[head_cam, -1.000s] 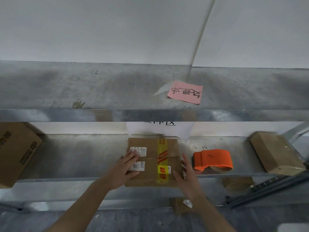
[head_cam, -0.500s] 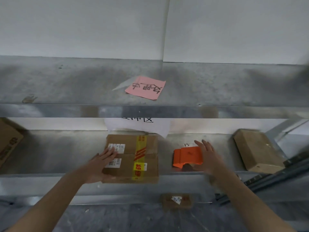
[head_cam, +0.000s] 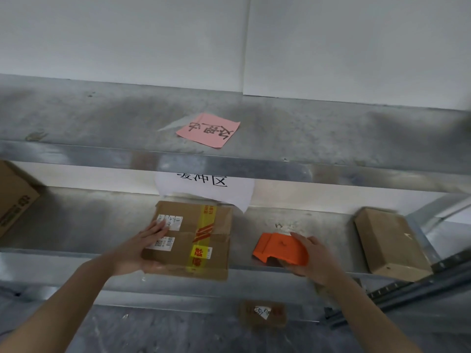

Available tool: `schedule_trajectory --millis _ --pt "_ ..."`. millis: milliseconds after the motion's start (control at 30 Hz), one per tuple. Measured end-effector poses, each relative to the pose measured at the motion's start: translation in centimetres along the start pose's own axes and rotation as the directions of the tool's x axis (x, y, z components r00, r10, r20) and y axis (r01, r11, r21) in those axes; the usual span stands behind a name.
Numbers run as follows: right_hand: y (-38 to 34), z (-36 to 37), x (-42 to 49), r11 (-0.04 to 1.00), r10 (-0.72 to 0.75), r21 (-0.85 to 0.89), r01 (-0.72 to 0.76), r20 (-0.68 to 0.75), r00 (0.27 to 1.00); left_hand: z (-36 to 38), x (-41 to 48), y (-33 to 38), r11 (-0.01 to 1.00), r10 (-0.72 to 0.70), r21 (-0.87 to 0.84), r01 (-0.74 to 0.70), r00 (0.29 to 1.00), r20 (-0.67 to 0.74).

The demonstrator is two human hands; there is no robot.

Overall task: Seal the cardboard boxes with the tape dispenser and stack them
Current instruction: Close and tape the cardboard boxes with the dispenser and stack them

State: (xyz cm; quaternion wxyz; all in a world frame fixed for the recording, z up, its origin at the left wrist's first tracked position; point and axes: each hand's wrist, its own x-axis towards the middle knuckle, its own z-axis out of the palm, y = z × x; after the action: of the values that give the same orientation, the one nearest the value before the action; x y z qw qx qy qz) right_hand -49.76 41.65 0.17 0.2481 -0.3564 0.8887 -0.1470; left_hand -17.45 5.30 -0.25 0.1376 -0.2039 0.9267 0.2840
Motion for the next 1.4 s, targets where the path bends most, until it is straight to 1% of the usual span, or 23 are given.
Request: schedule_trajectory --millis 100,200,400,500,600,667,867,933,1033,1167,1233,1267,1367,1400 --pt "0.1 0.6 -0.3 1.0 0.02 -0.012 -0.02 -0.047 0.999 0.2 -0.1 0.2 1.0 -0.005 0.007 0.005 1.0 -0.008" --pt "0.1 0.7 -0.5 0.999 0.047 -0.002 -0.047 -0.033 0.998 0.1 -0.1 0.4 1.0 -0.011 -0.023 0.011 1.0 -0.006" --pt "-0.1 0.7 -0.4 0.998 0.066 -0.003 -0.066 -0.031 0.997 -0.1 -0.3 0.6 1.0 -0.019 -0.018 0.018 1.0 -0.022" --pt "-0.1 1.0 -0.8 0.995 0.091 0.04 -0.089 -0.038 0.995 0.1 -0.3 0.7 1.0 -0.02 -0.01 0.02 1.0 -0.022" --pt "1.0 0.9 -1.5 0.989 0.131 0.078 -0.127 -0.045 0.99 0.1 -0.3 0.9 0.999 -0.031 -0.01 0.031 0.999 -0.035" --pt "2.0 0.4 -2.0 0.987 0.151 0.055 -0.148 -0.049 0.987 0.1 -0.3 0.8 0.999 -0.029 -0.017 0.028 0.999 -0.038" --pt "2.0 0.0 -3.1 0.99 0.141 0.044 -0.137 -0.099 0.985 0.2 -0.3 1.2 0.999 -0.041 -0.012 0.04 0.999 -0.02" --pt "1.4 -0.2 -3.7 0.993 0.114 0.051 -0.107 -0.146 0.983 0.2 -0.3 1.3 0.999 -0.042 -0.01 0.042 0.999 -0.007" --pt "-0.4 -1.7 -4.4 0.994 0.042 0.111 -0.019 -0.203 0.978 0.1 -0.3 1.5 0.999 -0.047 -0.001 0.047 0.999 0.002" --pt "-5.1 -4.2 -5.5 0.987 -0.094 0.112 0.119 -0.203 0.975 -0.6 -0.3 2.1 0.998 -0.062 0.0 0.063 0.994 0.087" --pt "-7.7 -4.9 -5.4 0.974 -0.168 0.12 0.194 -0.197 0.966 -1.0 -0.4 2.8 0.993 -0.099 -0.045 0.105 0.989 0.113" --pt "-9.1 -5.1 -5.3 0.963 -0.206 0.129 0.235 -0.204 0.957 -1.1 -0.3 3.2 0.99 -0.103 -0.085 0.11 0.992 0.079" --pt "-13.4 -5.0 -4.7 0.928 -0.285 0.177 0.327 -0.224 0.932 -1.2 -0.2 4.2 0.983 -0.119 -0.157 0.097 0.984 -0.133" --pt "-14.8 -4.9 -4.6 0.918 -0.305 0.189 0.348 -0.224 0.926 -1.4 -0.4 4.6 0.984 -0.099 -0.168 0.066 0.975 -0.2"
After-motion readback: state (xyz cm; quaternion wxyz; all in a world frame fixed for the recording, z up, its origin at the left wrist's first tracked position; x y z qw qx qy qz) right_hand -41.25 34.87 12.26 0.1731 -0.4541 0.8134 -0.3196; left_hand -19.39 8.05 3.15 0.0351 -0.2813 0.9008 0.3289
